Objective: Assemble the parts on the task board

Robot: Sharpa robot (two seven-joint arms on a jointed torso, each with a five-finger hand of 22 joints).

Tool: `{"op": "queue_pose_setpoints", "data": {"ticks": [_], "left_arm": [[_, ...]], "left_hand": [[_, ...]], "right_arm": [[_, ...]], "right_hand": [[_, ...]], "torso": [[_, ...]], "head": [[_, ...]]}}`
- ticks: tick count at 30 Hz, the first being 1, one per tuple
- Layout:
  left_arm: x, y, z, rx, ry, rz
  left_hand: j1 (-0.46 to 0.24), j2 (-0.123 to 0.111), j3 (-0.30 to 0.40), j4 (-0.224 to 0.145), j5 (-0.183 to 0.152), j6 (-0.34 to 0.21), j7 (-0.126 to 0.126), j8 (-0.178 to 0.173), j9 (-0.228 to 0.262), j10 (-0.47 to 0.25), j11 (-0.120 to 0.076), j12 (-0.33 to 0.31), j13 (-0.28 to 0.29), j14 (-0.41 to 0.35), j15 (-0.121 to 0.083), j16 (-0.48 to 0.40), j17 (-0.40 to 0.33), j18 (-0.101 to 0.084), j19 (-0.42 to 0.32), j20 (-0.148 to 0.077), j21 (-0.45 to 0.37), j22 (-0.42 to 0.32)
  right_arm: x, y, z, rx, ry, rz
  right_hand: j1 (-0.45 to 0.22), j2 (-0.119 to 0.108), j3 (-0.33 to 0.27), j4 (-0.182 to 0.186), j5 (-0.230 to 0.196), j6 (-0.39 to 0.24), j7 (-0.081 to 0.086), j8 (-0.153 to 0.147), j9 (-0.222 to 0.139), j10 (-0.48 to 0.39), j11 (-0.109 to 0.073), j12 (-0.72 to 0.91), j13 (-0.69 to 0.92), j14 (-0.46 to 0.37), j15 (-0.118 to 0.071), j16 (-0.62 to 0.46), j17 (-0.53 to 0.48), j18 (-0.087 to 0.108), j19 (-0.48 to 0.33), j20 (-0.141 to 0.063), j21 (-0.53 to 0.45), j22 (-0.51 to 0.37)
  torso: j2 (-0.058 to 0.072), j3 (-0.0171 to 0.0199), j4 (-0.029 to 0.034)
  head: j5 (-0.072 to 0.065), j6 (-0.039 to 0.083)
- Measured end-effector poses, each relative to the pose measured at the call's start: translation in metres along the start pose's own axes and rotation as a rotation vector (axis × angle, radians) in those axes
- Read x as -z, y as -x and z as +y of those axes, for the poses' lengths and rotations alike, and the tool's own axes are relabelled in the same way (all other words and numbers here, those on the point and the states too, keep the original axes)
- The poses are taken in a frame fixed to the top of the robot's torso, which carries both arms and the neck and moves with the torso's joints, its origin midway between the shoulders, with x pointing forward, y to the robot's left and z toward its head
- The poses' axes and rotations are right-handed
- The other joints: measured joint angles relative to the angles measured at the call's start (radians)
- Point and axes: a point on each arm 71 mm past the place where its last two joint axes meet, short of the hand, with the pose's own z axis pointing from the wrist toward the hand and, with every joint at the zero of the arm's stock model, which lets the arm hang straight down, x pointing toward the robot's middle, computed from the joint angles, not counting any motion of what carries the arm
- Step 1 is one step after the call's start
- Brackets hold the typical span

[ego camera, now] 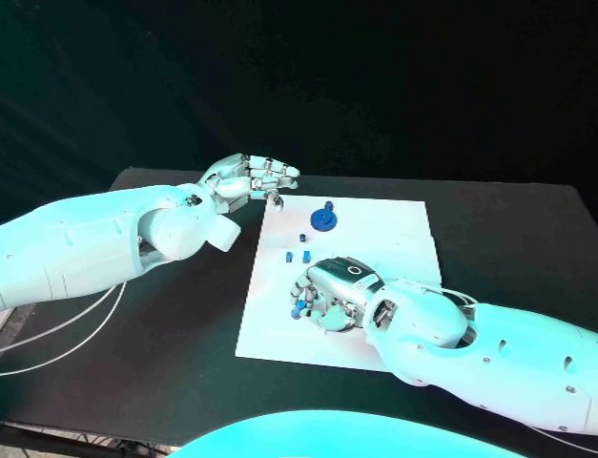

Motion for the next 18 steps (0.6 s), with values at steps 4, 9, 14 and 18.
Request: {"op": "queue_pose_setpoints", "data": {"ticks": [4,9,14,18], "left_arm": [[0.0002,0.0002,0.0,0.0,0.0,0.0],[0.0002,0.0003,0.0,0.0,0.001,0.0],[0.0004,0.0005,0.0001,0.0,0.001,0.0],[0.0004,0.0006,0.0001,0.0,0.002,0.0]], "left_hand": [[0.0,0.0,0.0,0.0,0.0,0.0,0.0,0.0,0.0,0.0,0.0,0.004,0.0,0.0,0.0,0.0,0.0,0.0,0.0,0.0,0.0,0.0],[0.0,0.0,0.0,0.0,0.0,0.0,0.0,0.0,0.0,0.0,0.0,0.004,0.0,0.0,0.0,0.0,0.0,0.0,0.0,0.0,0.0,0.0],[0.0,0.0,0.0,0.0,0.0,0.0,0.0,0.0,0.0,0.0,0.0,0.004,0.0,0.0,0.0,0.0,0.0,0.0,0.0,0.0,0.0,0.0],[0.0,0.0,0.0,0.0,0.0,0.0,0.0,0.0,0.0,0.0,0.0,0.004,0.0,0.0,0.0,0.0,0.0,0.0,0.0,0.0,0.0,0.0]], "right_arm": [[-0.0001,-0.0011,-0.0005,0.011,-0.004,0.012],[-0.0001,-0.0016,-0.0005,0.022,-0.005,0.021],[0.0,-0.0015,0.0001,0.028,-0.003,0.025],[-0.0009,-0.0017,0.0018,0.032,0.0,0.029]], "right_hand": [[-0.001,-0.001,0.002,-0.002,0.0,0.0,0.0,0.0,0.0,0.0,0.0,0.0,0.0,0.0,0.0,0.0,0.0,0.0,0.0,0.0,0.0,0.0],[-0.001,-0.001,0.003,-0.003,0.0,-0.001,0.001,0.0,0.001,0.0,0.0,0.0,0.0,0.0,0.0,0.0,0.0,0.0,0.0,0.0,0.0,0.001],[-0.003,-0.003,0.003,-0.003,0.0,-0.001,0.001,0.0,0.009,0.0,0.0,0.0,0.0,0.0,0.0,0.0,0.0,0.0,0.0,0.0,0.0,0.001],[-0.01,-0.01,0.005,-0.011,0.0,-0.002,0.002,0.006,0.019,0.002,0.002,-0.01,0.002,0.0,0.0,0.0,-0.005,0.0,0.0,0.0,-0.008,0.001]], "torso": [[0.0,0.0001,-0.0001],[0.0,0.0003,-0.0002],[0.0,0.0004,-0.0004],[0.0,0.0007,-0.0004]], "head": [[0.0,-0.002],[0.001,-0.002],[0.001,-0.003],[0.002,-0.003]]}}
